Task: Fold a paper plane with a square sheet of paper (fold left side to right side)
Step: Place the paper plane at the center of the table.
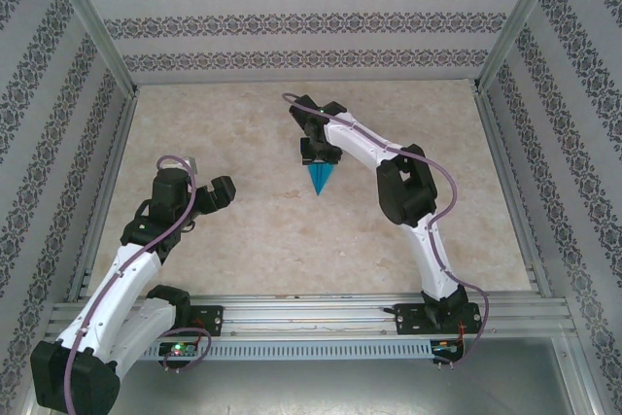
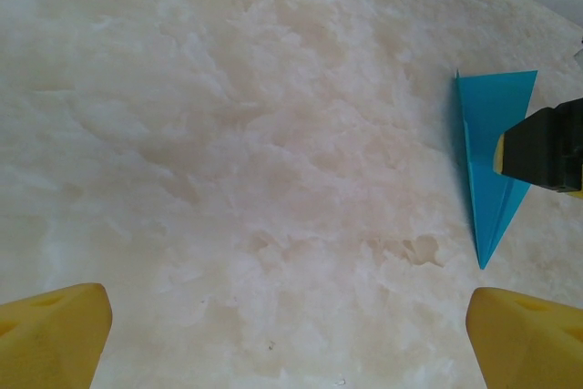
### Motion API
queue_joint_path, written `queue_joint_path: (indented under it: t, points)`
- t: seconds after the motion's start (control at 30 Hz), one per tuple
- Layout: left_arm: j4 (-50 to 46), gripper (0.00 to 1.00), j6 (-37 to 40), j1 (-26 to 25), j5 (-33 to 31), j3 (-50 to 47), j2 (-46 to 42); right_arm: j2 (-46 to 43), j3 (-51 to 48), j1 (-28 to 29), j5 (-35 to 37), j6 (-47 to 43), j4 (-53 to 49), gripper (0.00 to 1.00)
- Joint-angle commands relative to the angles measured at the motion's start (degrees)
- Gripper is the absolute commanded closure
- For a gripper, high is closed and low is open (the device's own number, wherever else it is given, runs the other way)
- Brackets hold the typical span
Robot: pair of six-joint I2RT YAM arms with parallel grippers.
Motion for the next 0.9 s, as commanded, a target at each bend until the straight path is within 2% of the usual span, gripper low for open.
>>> queue_joint_path:
  t: [0.0,0.17,0.3,0.6,0.83,0.87]
  points:
    - [-2.34,0.00,1.54,0.79,-0.35,2.13,-0.36,-3.20,-1.31,0.66,1.62,-1.39,-1.48,0.52]
    - [-2.43,0.00,1.57,0.82,-0.61,2.38,-0.36,-6.55,-3.09,0.95,2.33,-2.85,-1.09,0.51]
    - [-2.01,0.00,1.57,0.87,-0.87,2.51,-0.04,-11.11,-5.96,1.99,3.93,-4.97,0.57,0.46]
    - [0.05,0.00,1.82,1.14,-2.65,3.89,2.18,-29.27,-22.73,2.41,5.58,-8.17,12.12,0.26]
    - [1.97,0.00,3.25,1.58,-6.99,6.63,5.79,-45.24,-38.49,-1.46,5.10,-10.11,21.17,0.02]
    - [2.10,0.00,3.66,1.71,-7.72,7.23,6.26,-47.57,-40.88,-2.24,5.40,-10.48,22.41,0.02]
